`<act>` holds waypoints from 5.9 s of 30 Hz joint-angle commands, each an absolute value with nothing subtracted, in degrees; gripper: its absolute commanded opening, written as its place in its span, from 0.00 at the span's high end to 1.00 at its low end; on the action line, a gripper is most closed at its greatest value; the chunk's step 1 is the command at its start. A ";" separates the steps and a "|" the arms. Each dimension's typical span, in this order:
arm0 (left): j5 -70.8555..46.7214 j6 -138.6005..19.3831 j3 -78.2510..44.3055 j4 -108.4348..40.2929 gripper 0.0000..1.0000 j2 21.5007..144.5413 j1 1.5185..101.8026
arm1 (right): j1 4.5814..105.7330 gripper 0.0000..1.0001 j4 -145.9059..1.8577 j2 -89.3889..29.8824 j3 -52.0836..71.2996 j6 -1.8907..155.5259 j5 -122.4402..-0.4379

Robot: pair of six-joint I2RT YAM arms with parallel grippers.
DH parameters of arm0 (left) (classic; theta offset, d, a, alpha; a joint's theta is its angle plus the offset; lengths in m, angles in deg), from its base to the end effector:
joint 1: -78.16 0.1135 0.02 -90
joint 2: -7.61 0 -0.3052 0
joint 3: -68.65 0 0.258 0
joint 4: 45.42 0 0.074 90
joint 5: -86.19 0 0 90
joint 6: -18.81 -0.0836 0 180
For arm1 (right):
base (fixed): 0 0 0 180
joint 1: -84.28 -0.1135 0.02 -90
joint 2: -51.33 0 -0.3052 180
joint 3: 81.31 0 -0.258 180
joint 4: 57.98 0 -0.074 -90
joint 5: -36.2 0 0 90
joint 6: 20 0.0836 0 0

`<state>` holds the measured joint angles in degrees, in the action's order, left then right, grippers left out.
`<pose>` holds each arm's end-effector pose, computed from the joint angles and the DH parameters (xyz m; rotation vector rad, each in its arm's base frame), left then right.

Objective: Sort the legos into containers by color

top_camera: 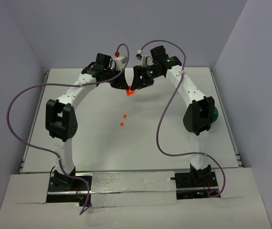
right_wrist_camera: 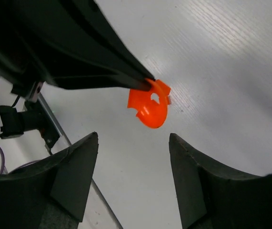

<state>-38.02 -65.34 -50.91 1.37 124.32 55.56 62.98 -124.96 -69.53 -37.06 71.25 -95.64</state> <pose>0.4601 -0.2424 0.2996 0.6436 2.2701 -0.9423 0.4546 0.2371 0.3343 -0.7367 2.3360 1.0735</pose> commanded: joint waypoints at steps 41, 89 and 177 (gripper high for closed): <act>-29.89 -62.00 -38.30 -18.08 0.01 108.48 57.67 | 76.77 1.00 -131.70 -50.93 -22.69 57.25 -86.04; -23.23 -64.96 -36.67 -18.91 0.01 113.02 59.46 | 105.76 1.00 -144.57 -47.38 -9.83 63.90 -44.52; -36.15 -60.88 -29.83 -15.27 0.01 107.37 77.16 | 42.54 0.31 -124.28 -88.47 -40.56 48.12 -63.09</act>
